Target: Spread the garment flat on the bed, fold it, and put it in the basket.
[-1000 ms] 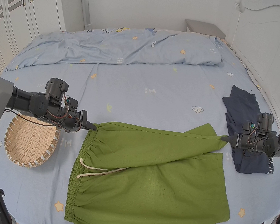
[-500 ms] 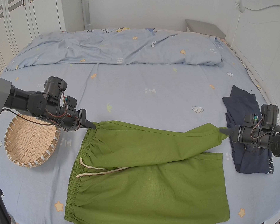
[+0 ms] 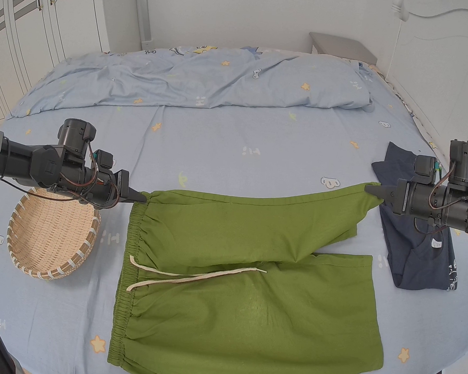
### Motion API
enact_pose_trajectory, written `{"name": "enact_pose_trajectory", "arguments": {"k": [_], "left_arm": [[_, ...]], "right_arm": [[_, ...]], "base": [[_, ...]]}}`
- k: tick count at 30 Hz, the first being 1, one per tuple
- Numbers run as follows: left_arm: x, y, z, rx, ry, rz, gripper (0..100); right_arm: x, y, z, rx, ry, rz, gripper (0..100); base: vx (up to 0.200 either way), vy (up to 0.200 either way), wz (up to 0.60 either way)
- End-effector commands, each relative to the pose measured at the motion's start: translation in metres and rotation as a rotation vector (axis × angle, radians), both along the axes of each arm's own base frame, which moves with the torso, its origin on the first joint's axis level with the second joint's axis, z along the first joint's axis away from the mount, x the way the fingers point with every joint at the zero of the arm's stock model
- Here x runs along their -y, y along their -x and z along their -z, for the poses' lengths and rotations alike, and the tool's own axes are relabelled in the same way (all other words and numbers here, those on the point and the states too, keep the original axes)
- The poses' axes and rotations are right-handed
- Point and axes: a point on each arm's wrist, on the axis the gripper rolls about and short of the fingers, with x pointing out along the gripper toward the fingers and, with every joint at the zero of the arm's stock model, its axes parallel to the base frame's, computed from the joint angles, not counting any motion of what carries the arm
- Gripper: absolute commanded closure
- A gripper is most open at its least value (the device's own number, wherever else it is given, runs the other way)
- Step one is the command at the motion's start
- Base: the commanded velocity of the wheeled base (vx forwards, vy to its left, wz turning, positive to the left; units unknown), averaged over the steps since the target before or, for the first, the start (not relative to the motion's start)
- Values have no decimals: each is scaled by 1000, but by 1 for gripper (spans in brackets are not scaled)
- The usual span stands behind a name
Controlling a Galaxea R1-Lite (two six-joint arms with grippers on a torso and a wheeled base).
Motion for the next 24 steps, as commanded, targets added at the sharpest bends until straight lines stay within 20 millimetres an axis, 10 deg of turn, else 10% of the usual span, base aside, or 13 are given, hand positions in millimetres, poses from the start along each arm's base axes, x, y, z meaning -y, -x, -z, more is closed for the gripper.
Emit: {"name": "enact_pose_trajectory", "arguments": {"k": [1, 13, 24], "left_arm": [[-1, 2, -4, 12, 0, -2, 100], [-2, 2, -5, 16, 1, -3, 100], [-3, -1, -5, 42, -2, -13, 100]], "right_arm": [[-8, 39, -24, 59, -9, -42, 100], [-15, 86, -40, 97, -12, -97, 100], [-3, 70, -35, 71, -4, -30, 100]], "base": [[0, 0, 0], [0, 0, 0], [0, 0, 0]]}}
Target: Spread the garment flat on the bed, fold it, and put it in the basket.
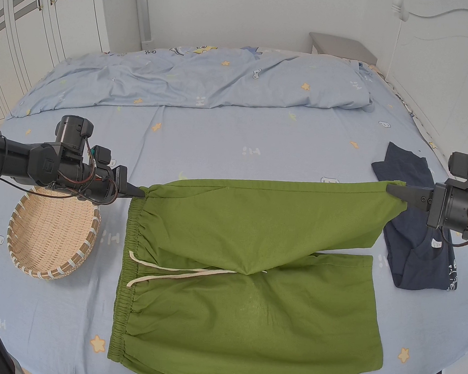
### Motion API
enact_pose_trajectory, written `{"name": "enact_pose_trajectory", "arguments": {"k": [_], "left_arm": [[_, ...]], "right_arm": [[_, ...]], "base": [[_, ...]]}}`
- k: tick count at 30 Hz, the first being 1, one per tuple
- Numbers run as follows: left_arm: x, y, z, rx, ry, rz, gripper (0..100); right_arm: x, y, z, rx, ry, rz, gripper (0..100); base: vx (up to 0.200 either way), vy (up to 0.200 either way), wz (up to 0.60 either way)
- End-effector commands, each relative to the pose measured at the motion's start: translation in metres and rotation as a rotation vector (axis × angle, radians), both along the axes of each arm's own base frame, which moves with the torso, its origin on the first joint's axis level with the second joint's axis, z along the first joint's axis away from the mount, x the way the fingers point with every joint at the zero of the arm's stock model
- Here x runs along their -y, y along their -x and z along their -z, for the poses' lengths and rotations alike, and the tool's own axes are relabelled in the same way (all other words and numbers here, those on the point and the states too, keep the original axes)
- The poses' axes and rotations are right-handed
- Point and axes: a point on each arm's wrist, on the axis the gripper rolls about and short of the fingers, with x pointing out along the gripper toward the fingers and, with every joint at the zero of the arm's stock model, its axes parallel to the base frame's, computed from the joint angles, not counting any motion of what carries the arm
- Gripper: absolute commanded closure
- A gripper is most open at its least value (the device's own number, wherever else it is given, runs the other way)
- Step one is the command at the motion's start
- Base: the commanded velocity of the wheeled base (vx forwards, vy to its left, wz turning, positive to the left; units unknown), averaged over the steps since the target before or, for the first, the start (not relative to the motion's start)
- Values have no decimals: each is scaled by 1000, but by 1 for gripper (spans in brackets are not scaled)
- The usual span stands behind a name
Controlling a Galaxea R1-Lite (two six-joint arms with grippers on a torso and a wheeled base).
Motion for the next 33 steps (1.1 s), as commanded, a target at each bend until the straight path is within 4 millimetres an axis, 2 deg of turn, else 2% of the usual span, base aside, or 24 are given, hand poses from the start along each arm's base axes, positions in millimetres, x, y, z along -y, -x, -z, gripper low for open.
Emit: {"name": "enact_pose_trajectory", "arguments": {"k": [1, 3, 4, 5, 8, 13, 14, 15, 16, 23, 25, 28, 33], "left_arm": [[0, -1, 1, 10, 0, -5, 100], [-3, -2, 0, 16, -1, -12, 100], [-3, -2, 0, 16, -1, -12, 100], [-5, -2, 0, 23, -6, -28, 100], [-9, -4, 0, 40, -14, -51, 100], [-13, -7, 1, 66, -21, -73, 100], [-13, -7, 1, 66, -21, -73, 100], [-13, -7, 1, 74, -21, -73, 100], [-13, -7, 1, 75, -21, -73, 100], [-13, -15, 3, 138, -54, -124, 100], [-13, -17, 4, 142, -55, -131, 100], [-14, -21, 5, 161, -55, -139, 100], [-14, -27, 12, 162, -57, -140, 100]], "right_arm": [[5, -18, 5, -20, 4, 38, 100], [7, -30, 8, -34, 7, 55, 100], [7, -30, 8, -34, 7, 55, 100], [6, -40, 10, -40, 8, 60, 100], [5, -48, 10, -40, 8, 63, 100], [4, -77, 15, -59, 13, 77, 100], [4, -77, 15, -59, 13, 77, 100], [2, -91, 18, -62, 13, 77, 100], [2, -93, 19, -64, 14, 78, 100], [-2, -142, 36, -71, 18, 91, 100], [-1, -149, 38, -72, 16, 98, 100], [2, -174, 44, -64, 21, 129, 100], [10, -197, 52, -54, 23, 166, 100]], "base": [[0, 0, 0], [0, 0, 0], [0, 0, 0], [0, 0, 0], [0, 0, 0], [0, 0, 0], [0, 0, 0], [0, 0, 0], [0, 0, 0], [0, 0, 0], [0, 0, 0], [0, 0, 0], [0, 0, 0]]}}
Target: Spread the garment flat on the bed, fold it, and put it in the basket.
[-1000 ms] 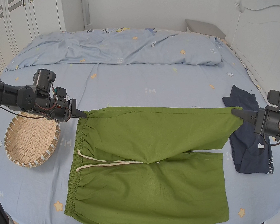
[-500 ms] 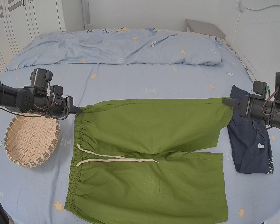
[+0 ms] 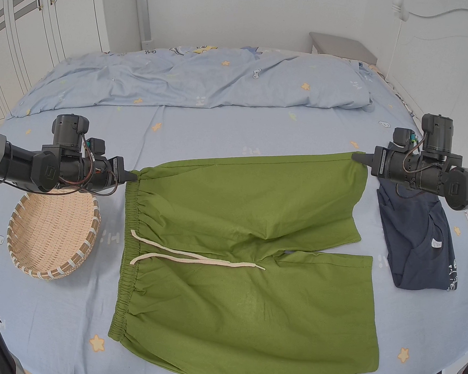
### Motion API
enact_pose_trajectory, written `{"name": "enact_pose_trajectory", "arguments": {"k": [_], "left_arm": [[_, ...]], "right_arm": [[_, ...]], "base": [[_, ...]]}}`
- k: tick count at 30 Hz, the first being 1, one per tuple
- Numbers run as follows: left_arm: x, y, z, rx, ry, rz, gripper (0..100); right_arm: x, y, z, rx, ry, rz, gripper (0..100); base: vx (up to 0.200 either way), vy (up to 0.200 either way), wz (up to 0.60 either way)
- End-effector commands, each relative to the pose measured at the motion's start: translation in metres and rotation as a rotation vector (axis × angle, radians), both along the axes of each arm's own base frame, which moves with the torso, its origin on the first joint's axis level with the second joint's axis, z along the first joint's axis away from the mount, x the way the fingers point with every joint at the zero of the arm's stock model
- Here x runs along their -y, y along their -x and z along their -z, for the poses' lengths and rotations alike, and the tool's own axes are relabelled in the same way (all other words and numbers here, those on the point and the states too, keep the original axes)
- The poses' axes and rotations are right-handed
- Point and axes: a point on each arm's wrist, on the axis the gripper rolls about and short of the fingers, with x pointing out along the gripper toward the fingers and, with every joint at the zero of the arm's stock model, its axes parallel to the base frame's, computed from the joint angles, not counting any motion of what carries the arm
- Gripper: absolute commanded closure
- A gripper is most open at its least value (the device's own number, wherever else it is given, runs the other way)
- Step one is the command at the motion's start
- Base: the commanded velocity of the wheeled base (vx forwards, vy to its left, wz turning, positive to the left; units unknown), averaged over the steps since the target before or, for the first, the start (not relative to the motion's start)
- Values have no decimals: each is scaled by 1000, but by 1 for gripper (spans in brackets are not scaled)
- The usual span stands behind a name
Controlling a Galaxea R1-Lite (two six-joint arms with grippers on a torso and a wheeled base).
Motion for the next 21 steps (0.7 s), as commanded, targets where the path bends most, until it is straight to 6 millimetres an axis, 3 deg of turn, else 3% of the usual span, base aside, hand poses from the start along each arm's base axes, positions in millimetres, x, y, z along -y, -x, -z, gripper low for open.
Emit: {"name": "enact_pose_trajectory", "arguments": {"k": [1, 11, 21], "left_arm": [[0, -9, 12, -8, -2, -4, 100], [-1, -16, 19, 17, -11, -23, 100], [-3, -20, 18, 30, -11, -30, 100]], "right_arm": [[9, -37, 25, -31, 7, 39, 100], [6, -82, 43, -4, 30, 103, 100], [-3, -103, 55, -5, 43, 129, 100]], "base": [[0, 0, 0], [0, 0, 0], [0, 0, 0]]}}
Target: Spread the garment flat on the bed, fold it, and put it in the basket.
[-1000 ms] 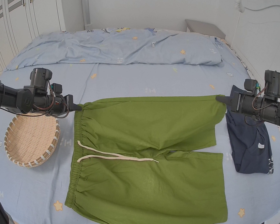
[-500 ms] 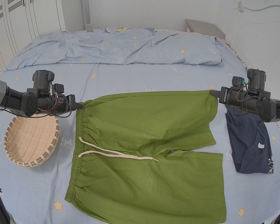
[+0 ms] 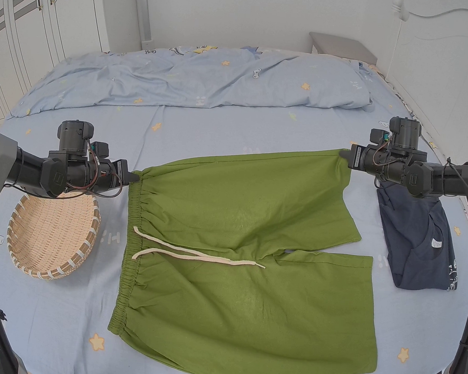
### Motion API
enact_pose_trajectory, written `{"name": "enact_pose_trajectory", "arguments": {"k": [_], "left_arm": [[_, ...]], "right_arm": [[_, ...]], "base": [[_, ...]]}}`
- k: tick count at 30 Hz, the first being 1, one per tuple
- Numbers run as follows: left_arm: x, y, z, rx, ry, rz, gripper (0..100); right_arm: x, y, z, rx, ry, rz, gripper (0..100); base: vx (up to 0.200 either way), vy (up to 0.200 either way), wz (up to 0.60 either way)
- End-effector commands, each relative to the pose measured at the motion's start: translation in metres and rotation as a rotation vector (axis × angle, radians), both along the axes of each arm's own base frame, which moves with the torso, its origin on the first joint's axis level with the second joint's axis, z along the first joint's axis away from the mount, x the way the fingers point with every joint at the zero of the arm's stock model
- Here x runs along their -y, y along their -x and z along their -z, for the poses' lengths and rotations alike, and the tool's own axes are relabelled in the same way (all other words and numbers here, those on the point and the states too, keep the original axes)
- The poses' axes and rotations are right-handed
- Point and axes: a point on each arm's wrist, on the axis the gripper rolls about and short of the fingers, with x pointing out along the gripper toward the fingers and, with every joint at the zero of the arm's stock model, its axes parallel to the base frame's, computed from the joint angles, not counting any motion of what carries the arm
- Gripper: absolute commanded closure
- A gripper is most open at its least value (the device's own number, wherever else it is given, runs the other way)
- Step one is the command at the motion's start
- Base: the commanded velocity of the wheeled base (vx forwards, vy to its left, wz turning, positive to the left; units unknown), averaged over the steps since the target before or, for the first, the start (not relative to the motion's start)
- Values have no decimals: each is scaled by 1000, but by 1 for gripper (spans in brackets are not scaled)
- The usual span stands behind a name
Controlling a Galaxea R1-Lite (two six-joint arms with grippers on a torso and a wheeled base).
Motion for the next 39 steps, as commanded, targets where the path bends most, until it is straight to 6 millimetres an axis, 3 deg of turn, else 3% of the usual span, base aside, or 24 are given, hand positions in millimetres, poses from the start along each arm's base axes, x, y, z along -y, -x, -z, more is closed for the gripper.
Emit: {"name": "enact_pose_trajectory", "arguments": {"k": [1, 7, 8, 13, 23, 26, 30, 31, 32, 34, 39], "left_arm": [[-1, -3, 4, -6, 0, -3, 100], [-1, -4, 4, -5, -1, -2, 100], [-1, -4, 5, -7, -2, -3, 0], [0, -4, 6, -8, -2, 0, 0], [4, 1, 1, -4, -2, 9, 0], [7, 16, -17, 23, -1, 16, 0], [11, 43, -32, 26, 13, 21, 0], [14, 61, -36, 13, 29, 22, 0], [13, 63, -36, 10, 29, 20, 0], [17, 99, -34, -48, 66, 16, 0], [14, 161, -5, -203, 108, -1, 0]], "right_arm": [[-6, -12, 23, -36, 6, -6, 100], [-10, -16, 31, -46, 10, -5, 100], [-12, -18, 31, -41, 12, -1, 0], [-13, -21, 37, -44, 9, 0, 0], [0, -15, 23, -38, -10, 30, 0], [13, 8, -4, -37, -73, 63, 0], [26, 41, -20, -73, -125, 102, 0], [32, 60, -22, -102, -136, 114, 0], [32, 62, -22, -104, -138, 115, 0], [42, 102, -17, -164, -145, 118, 0], [43, 166, 14, -275, -148, 92, 0]], "base": [[0, 0, 0], [0, 0, 0], [0, 0, 0], [0, 0, 0], [0, 0, 0], [0, 0, 0], [0, 0, 0], [0, 0, 0], [0, 0, 0], [0, 0, 0], [0, 0, 0]]}}
